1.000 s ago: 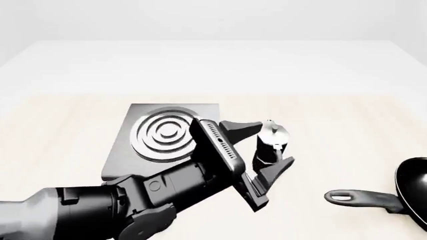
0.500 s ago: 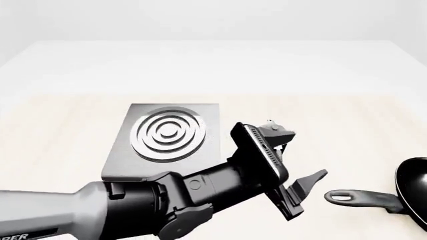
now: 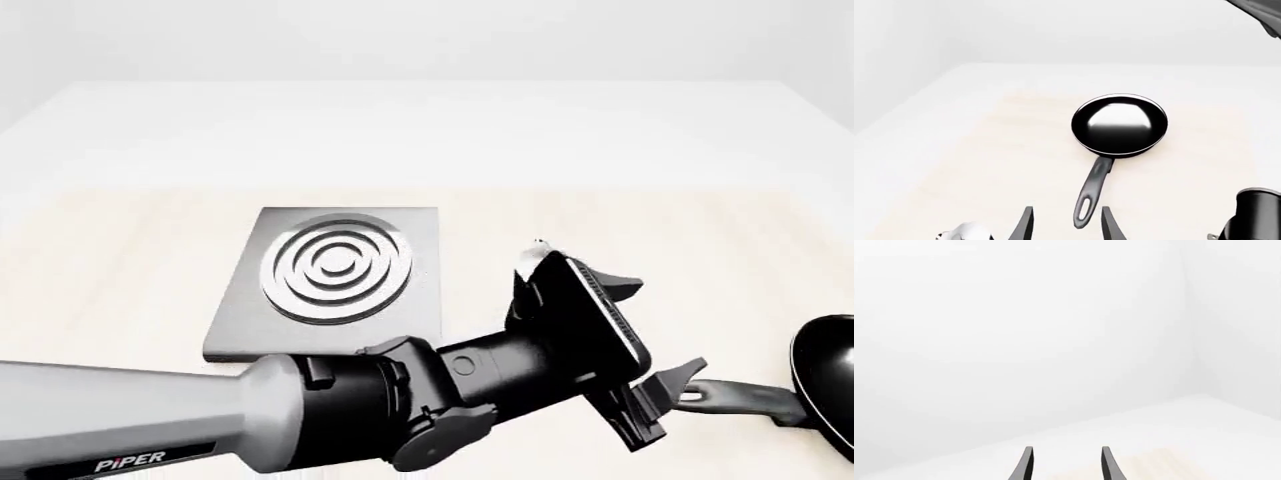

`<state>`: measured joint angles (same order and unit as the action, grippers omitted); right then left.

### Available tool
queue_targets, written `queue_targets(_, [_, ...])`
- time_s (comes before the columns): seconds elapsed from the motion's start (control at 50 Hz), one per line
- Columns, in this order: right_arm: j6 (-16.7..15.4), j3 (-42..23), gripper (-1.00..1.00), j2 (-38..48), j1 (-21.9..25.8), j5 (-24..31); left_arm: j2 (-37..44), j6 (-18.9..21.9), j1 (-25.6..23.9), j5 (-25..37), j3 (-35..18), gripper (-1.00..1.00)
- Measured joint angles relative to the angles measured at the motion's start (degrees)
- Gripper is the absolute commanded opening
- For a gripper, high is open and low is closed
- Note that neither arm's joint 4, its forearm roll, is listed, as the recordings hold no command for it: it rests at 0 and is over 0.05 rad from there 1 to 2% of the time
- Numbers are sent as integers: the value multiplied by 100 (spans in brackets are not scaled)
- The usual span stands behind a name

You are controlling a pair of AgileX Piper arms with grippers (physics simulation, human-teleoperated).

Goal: Put the frying pan on the stove.

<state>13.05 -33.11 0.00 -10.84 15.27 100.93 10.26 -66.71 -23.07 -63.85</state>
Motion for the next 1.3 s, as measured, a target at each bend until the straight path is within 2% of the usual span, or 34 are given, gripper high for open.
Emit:
queue_targets(0.6, [95,-20,100,0,-88,-25,869,98,-288,814,-1159,100])
queue_targets(1.3, [188,-336,100,0,-133,226,1692,288,-252,1830,-2464,100])
